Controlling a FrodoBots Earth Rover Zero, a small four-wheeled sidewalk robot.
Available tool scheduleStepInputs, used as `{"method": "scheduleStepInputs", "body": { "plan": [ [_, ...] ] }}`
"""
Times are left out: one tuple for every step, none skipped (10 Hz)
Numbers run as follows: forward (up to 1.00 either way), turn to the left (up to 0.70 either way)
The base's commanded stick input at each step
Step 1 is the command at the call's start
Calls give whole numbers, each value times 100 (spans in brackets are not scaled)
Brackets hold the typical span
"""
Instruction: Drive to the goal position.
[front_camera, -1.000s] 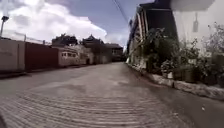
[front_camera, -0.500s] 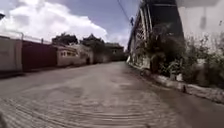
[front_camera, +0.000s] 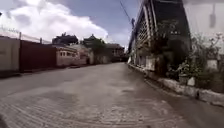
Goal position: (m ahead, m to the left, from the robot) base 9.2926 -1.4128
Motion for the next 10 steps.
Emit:
{"method": "scheduleStepInputs", "body": {
  "plan": [
    [70, 0],
    [70, 0],
    [70, 0],
    [70, 0],
    [70, 0],
    [70, 0],
    [70, 0],
    [70, 0],
    [70, 0],
    [70, 0]
  ]
}}
